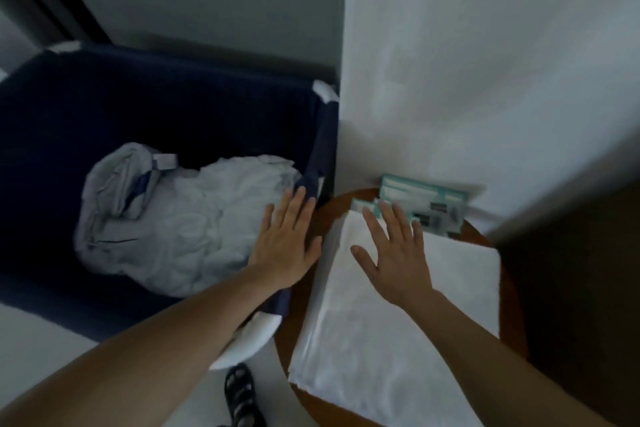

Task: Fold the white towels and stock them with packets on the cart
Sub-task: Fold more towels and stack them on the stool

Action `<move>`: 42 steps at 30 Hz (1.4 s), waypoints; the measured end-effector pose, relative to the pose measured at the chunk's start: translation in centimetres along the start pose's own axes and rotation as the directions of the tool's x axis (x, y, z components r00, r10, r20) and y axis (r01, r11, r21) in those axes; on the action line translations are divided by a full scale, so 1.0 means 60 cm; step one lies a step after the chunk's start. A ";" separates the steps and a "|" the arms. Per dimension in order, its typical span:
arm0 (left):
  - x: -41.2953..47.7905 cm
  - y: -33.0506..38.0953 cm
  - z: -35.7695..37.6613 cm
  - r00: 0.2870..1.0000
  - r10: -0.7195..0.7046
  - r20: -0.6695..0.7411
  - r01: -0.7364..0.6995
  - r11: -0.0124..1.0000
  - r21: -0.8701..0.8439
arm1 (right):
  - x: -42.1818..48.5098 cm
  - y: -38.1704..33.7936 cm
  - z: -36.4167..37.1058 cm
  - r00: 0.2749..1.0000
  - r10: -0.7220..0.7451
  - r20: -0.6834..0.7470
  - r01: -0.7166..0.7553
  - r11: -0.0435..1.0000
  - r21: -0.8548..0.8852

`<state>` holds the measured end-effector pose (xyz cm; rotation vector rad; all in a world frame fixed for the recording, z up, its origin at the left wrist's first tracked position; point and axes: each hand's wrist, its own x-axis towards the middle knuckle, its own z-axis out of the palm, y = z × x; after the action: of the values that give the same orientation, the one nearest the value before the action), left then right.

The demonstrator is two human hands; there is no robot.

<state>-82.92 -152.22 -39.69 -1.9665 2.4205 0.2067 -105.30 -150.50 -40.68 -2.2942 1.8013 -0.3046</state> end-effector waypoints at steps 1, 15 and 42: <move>0.006 -0.040 -0.008 1.000 -0.027 -0.011 0.027 1.000 0.009 | 0.030 -0.025 -0.003 0.999 -0.037 -0.015 0.037 0.999 0.005; 0.114 -0.525 0.128 0.946 -0.179 0.272 0.198 0.979 -0.044 | 0.357 -0.347 0.236 0.879 -0.120 0.462 0.135 0.991 0.000; 0.100 -0.579 0.227 0.869 0.124 0.480 -0.010 0.972 -0.233 | 0.374 -0.402 0.315 0.804 -0.133 0.579 -0.174 0.880 0.442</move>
<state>-51.25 -163.44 -56.97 -1.6290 2.1949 0.9010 -72.23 -166.06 -51.09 -1.7431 1.2484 0.0003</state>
